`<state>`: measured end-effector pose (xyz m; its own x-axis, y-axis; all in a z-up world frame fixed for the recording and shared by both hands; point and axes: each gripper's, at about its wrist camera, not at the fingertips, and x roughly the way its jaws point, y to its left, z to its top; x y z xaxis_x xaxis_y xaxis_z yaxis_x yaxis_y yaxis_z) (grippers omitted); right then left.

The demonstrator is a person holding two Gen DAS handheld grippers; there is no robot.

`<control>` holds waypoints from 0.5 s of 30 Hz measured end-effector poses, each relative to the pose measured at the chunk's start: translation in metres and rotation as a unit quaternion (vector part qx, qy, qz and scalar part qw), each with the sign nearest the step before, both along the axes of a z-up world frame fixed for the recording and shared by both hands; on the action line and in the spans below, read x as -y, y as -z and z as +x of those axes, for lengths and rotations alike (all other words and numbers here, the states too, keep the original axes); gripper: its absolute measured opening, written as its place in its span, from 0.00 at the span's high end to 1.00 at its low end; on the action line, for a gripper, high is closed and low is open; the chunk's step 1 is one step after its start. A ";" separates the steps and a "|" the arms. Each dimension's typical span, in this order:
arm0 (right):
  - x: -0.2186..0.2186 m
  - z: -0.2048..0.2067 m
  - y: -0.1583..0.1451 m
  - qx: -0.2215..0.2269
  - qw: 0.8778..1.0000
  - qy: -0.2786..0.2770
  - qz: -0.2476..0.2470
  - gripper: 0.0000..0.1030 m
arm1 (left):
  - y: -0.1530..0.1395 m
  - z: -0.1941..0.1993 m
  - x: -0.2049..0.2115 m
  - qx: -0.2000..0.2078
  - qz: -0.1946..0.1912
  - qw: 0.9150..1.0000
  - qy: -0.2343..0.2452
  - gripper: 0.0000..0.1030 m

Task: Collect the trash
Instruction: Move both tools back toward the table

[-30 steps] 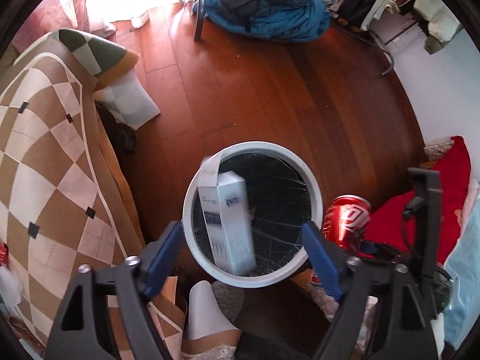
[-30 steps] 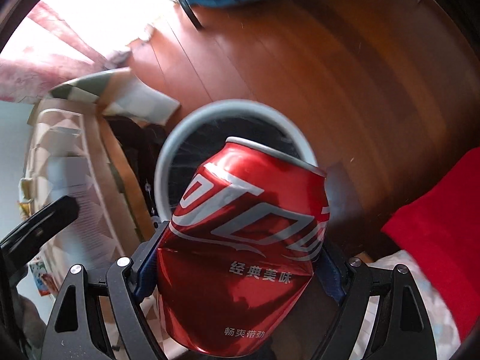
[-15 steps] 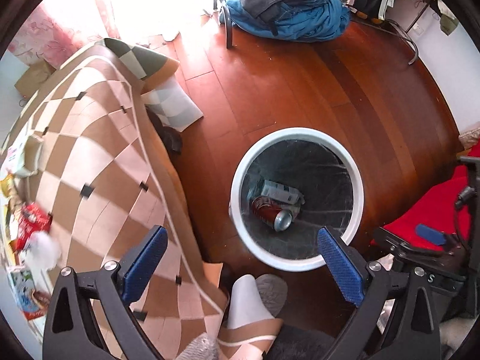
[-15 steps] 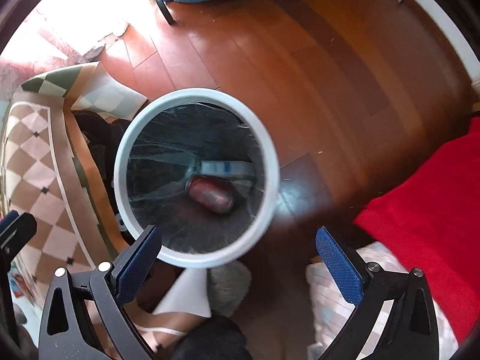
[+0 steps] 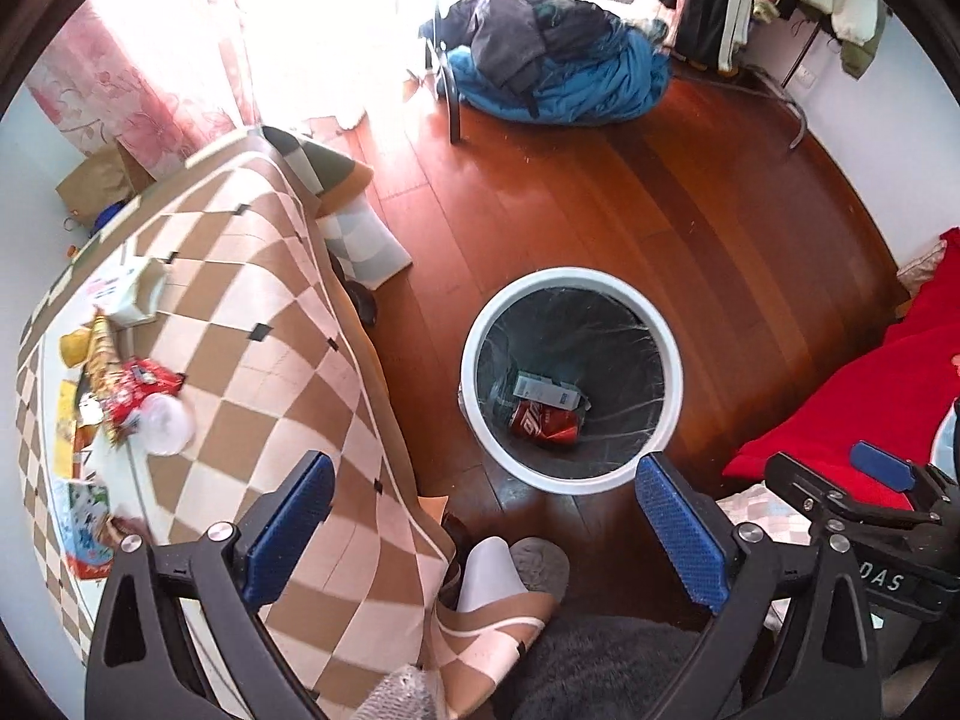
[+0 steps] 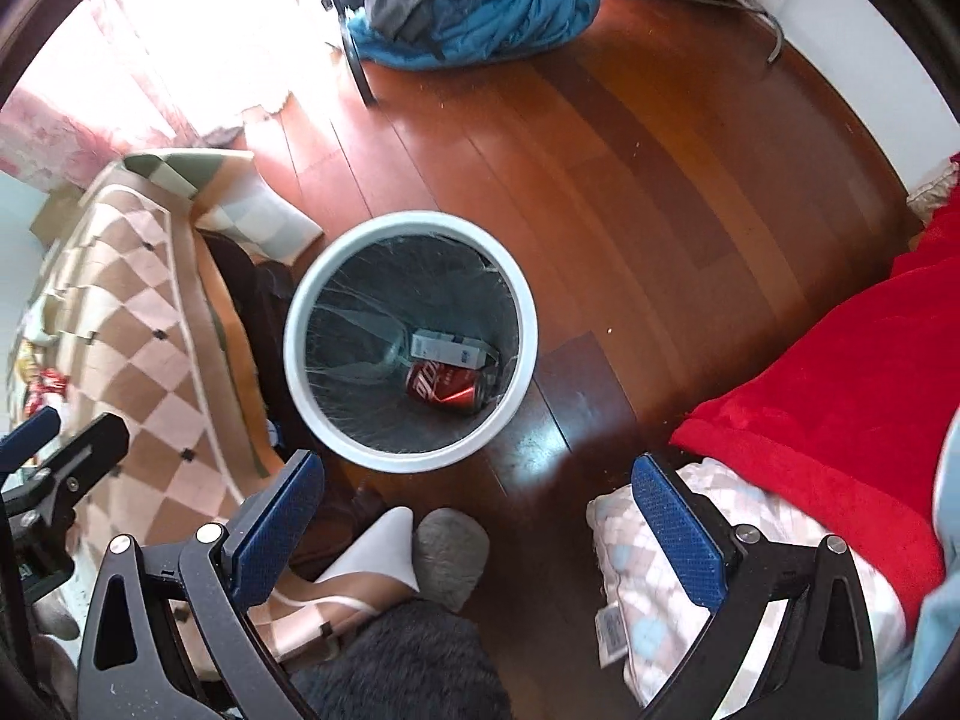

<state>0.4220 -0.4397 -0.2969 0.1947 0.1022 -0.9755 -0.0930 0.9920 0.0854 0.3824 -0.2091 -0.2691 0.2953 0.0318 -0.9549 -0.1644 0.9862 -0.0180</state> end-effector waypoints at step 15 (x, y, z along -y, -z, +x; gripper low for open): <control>-0.008 -0.056 -0.112 0.082 0.996 -0.004 0.033 0.00 | -0.092 -0.058 -0.013 0.088 -0.001 0.996 -0.006 0.00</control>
